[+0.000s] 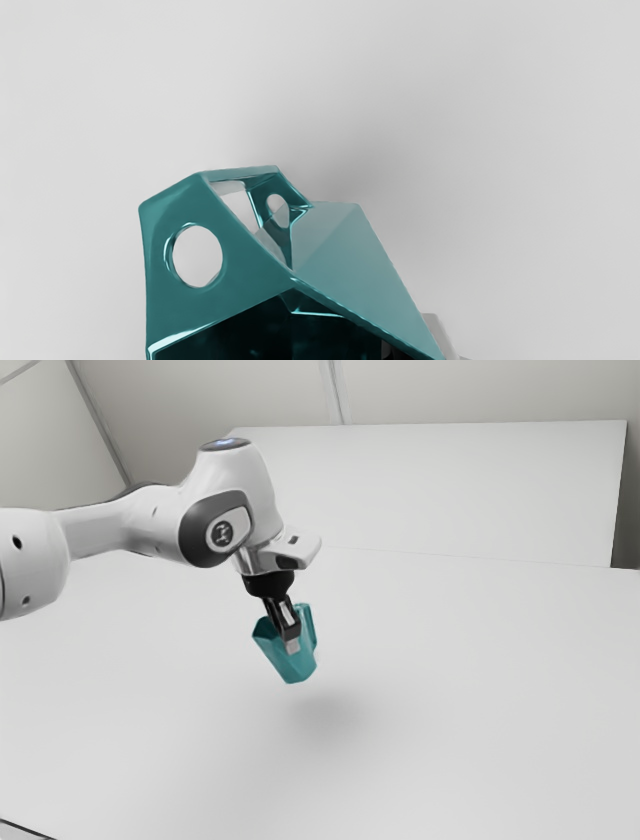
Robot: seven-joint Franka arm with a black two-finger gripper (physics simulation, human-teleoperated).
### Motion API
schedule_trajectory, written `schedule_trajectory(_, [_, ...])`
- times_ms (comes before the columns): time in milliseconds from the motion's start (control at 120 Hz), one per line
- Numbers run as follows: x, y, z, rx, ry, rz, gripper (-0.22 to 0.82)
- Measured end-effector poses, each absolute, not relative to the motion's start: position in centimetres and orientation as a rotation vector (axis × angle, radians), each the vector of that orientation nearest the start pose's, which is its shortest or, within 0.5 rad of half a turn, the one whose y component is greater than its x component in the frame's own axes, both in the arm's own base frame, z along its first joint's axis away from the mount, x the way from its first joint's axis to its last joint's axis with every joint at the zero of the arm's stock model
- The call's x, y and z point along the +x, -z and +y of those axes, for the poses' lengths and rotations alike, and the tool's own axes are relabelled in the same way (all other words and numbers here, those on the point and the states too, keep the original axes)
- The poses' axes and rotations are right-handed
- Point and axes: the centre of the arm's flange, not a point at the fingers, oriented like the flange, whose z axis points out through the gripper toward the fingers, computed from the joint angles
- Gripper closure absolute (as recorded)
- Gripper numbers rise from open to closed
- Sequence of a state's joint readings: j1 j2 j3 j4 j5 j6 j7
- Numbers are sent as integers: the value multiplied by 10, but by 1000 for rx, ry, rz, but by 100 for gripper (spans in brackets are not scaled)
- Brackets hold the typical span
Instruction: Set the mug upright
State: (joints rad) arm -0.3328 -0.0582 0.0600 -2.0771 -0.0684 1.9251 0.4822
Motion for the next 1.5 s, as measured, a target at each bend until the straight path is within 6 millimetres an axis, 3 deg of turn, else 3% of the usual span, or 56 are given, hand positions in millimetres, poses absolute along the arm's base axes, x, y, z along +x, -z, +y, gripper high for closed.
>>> schedule_trajectory(167, [496, -435, -120, -2958, -209, 1052, 77])
schedule_trajectory(592, [464, -405, -106, -2856, -235, 934, 77])
schedule_trajectory(1025, [473, -382, -102, -2830, -89, 833, 77])
schedule_trajectory(1500, [484, -355, -104, -2855, -57, 760, 77])
